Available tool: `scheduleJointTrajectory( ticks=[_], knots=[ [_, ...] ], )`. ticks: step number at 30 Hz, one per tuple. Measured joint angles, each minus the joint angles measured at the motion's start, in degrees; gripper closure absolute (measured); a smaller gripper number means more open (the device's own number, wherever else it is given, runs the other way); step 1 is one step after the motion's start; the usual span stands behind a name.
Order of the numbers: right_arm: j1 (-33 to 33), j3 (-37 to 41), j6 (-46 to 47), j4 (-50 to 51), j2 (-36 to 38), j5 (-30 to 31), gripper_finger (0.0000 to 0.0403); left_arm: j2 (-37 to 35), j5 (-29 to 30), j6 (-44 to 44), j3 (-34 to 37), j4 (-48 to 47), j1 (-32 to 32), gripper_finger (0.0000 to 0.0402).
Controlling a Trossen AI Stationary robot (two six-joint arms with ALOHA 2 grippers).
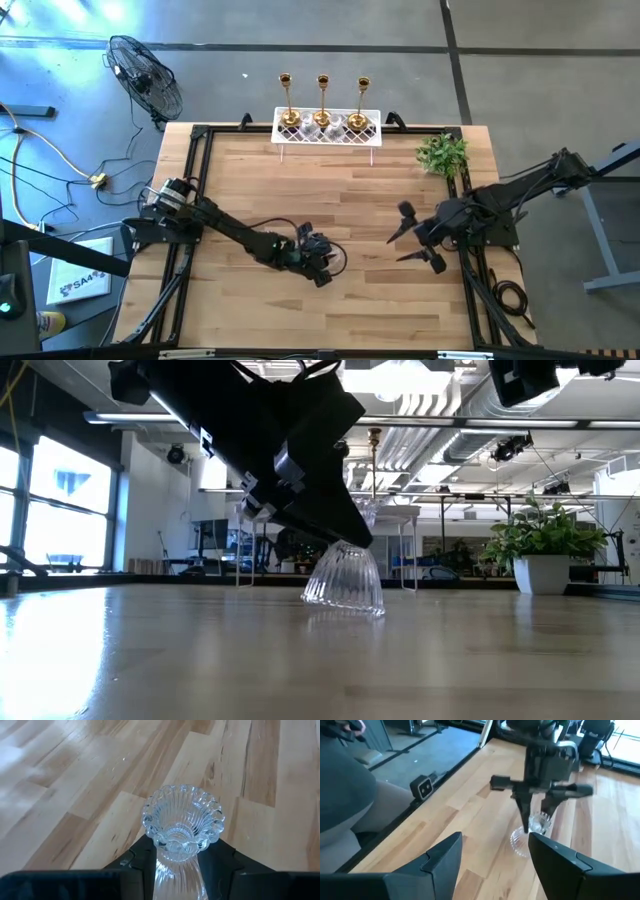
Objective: Pick & Place candle stick holders
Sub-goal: Put the glass candle holder on the shelf
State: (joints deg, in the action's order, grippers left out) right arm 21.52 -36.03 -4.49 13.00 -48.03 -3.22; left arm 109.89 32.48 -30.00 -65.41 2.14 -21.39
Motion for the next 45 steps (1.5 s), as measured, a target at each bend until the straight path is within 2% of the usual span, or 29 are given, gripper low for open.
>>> scheduleJointTrajectory(
  ticks=[4, 8, 17, 21, 33, 38, 45],
  knots=[
    [-0.1, 3.5, 0.8, -2.7, 0.0, 0.4, 0.0178, -0.8, 0.4, 2.3, -0.2, 0.6, 0.0, 0.0293],
    [-0.2, 7.9, 0.8, -7.8, 0.0, 3.3, 0.0178, -1.7, 0.9, 5.2, -2.2, 0.7, 0.0, 0.0293],
    [-0.2, 19.3, 0.6, -29.3, 0.0, 11.0, 0.0178, -1.7, 1.0, 13.7, -8.6, 0.8, 0.0, 0.0294],
    [-0.2, 23.0, 1.0, -34.9, 0.0, 13.6, 0.0179, -1.7, 0.6, 16.2, -11.1, -0.5, 0.0, 0.0294],
    [-0.2, 23.9, 1.7, -40.5, 0.0, 11.9, 0.0181, -1.7, 2.5, 17.8, -11.6, 0.5, 0.0, 0.0294],
    [-0.2, 23.9, 2.5, -42.0, -0.1, 14.3, 0.0182, -2.5, 2.6, 20.8, -11.6, 3.0, 0.1, 0.0294],
    [-0.1, 23.9, 2.3, -44.9, -4.2, 13.7, 0.0183, -2.7, 1.7, 24.2, -15.6, 1.5, 0.5, 0.0294]
  ],
)
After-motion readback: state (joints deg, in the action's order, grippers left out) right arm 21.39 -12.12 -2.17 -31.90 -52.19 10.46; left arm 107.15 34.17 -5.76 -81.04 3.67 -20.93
